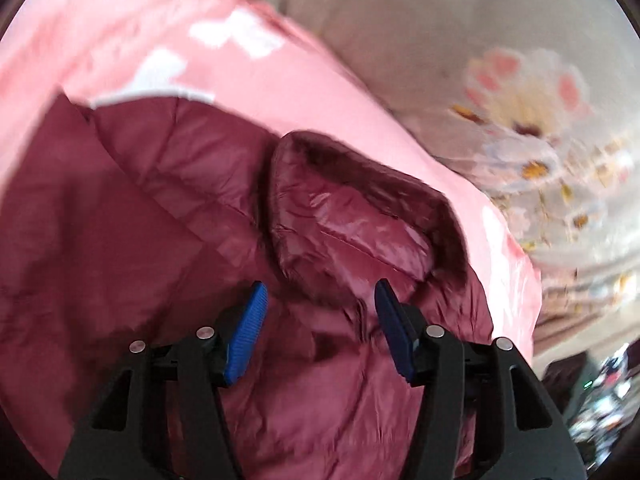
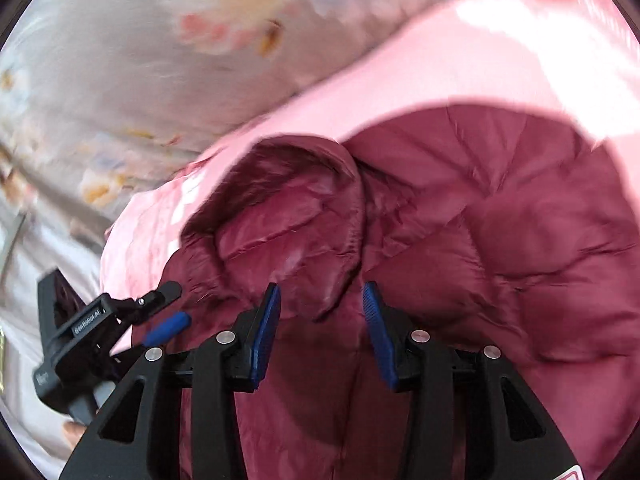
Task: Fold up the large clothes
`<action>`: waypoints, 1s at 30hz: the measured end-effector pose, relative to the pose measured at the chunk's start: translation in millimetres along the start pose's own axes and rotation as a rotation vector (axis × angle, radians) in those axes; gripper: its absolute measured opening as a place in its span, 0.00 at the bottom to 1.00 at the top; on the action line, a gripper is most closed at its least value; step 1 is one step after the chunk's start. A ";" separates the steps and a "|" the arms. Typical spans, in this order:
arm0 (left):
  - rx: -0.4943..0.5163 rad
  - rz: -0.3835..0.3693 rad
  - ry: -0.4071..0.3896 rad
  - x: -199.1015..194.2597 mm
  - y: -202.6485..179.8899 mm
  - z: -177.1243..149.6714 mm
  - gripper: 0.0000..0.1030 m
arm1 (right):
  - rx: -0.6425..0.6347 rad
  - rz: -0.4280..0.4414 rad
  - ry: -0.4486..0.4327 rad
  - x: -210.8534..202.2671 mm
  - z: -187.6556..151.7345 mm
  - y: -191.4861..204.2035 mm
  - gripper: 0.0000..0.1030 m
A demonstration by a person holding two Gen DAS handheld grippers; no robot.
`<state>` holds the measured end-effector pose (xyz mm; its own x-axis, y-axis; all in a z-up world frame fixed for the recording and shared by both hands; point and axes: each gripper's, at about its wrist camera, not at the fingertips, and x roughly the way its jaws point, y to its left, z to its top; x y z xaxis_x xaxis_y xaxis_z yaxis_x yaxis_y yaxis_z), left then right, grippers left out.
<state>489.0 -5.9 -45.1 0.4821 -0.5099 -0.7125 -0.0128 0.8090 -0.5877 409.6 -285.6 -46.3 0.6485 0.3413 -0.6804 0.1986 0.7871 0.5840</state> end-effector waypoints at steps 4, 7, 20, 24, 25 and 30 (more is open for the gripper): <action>-0.021 -0.027 0.025 8.3 12.4 -5.4 0.11 | -0.121 0.002 -0.089 -8.0 -1.5 17.8 0.10; 0.045 0.000 -0.009 1.3 16.2 -15.4 0.10 | -0.219 -0.065 -0.151 -15.0 -5.2 28.6 0.09; 0.284 0.132 -0.117 4.8 10.5 -45.3 0.11 | -0.279 -0.193 -0.086 21.7 -18.5 18.1 0.07; 0.314 0.161 -0.125 6.4 7.0 -46.9 0.11 | -0.264 -0.172 -0.080 20.1 -18.7 12.6 0.06; 0.318 0.165 -0.126 6.7 6.5 -47.3 0.11 | -0.263 -0.170 -0.078 20.4 -18.6 12.5 0.06; 0.317 0.164 -0.128 7.7 5.5 -48.2 0.11 | -0.257 -0.158 -0.068 19.3 -18.1 10.6 0.06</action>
<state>450.5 -19.5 -72.2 0.6023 -0.3419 -0.7213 0.1637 0.9373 -0.3076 410.9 -261.4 -61.2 0.6737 0.1764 -0.7177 0.1137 0.9348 0.3365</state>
